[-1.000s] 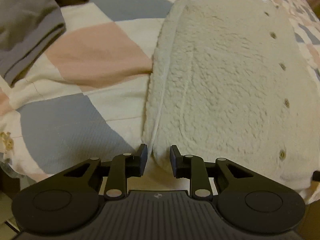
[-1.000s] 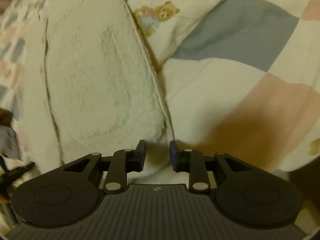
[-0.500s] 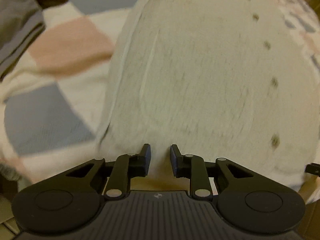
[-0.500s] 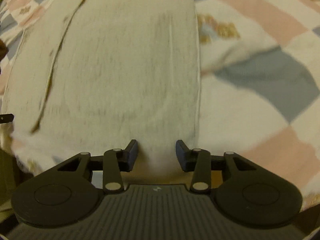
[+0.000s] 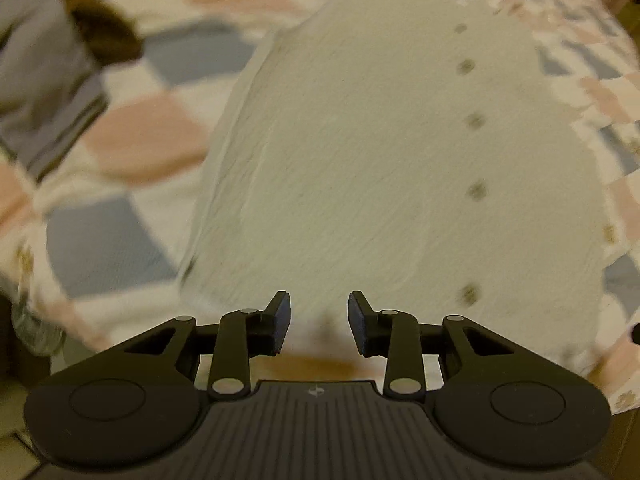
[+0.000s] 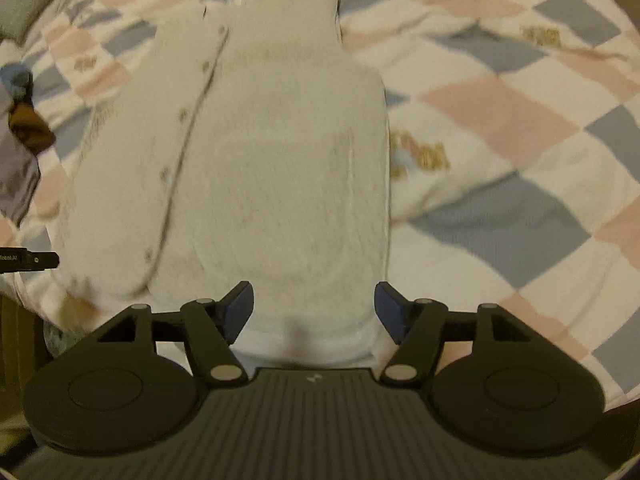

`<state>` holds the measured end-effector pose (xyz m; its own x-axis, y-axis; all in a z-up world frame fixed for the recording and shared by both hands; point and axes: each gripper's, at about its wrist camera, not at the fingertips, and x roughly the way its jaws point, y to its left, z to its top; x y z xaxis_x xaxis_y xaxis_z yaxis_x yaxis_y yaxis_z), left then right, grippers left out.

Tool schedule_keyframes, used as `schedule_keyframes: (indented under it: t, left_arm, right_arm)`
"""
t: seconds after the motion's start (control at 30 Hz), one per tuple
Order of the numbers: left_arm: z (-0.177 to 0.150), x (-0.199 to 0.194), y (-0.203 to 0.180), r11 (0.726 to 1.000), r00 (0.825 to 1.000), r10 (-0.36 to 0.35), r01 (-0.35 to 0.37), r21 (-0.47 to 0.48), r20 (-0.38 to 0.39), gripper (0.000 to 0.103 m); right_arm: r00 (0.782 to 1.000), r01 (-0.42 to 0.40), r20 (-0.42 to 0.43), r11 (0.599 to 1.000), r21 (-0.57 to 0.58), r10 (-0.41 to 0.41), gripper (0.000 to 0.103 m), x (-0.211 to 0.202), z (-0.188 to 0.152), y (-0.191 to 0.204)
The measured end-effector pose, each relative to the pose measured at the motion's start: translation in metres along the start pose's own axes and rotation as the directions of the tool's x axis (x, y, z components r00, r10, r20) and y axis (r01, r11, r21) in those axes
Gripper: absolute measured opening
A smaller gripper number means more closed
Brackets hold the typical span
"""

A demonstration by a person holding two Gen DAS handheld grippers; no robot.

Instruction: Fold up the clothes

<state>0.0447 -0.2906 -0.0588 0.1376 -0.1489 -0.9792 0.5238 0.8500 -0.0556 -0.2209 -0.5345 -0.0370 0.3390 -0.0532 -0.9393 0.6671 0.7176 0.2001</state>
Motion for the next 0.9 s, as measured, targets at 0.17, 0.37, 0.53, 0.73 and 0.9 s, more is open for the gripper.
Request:
schedule_keyframes:
  t: [0.17, 0.37, 0.53, 0.73, 0.9]
  left_arm:
    - [0.02, -0.041, -0.032, 0.998, 0.998, -0.026, 0.022, 0.062, 0.066, 0.05]
    - [0.014, -0.096, -0.039, 0.99, 0.992, -0.057, 0.041, 0.138, 0.114, 0.062]
    - [0.0, -0.128, -0.02, 0.981, 0.984, -0.055, 0.022, 0.195, 0.167, 0.072]
    - [-0.016, -0.16, 0.006, 0.966, 0.973, -0.065, 0.006, 0.258, 0.223, 0.083]
    - [-0.028, -0.178, 0.024, 0.957, 0.962, -0.106, 0.03, 0.288, 0.25, 0.084]
  right_arm:
    - [0.997, -0.017, 0.076, 0.999, 0.029, 0.015, 0.071, -0.026, 0.006, 0.022]
    - [0.993, -0.016, 0.12, 0.995, 0.1, 0.004, 0.077, -0.054, -0.01, 0.052]
    - [0.989, -0.019, 0.145, 0.988, 0.15, -0.003, 0.085, -0.072, -0.03, 0.084]
    - [0.98, -0.006, 0.195, 0.983, 0.183, -0.03, 0.09, -0.093, -0.055, 0.128]
    - [0.97, 0.005, 0.237, 0.982, 0.19, -0.051, 0.095, -0.107, -0.075, 0.16]
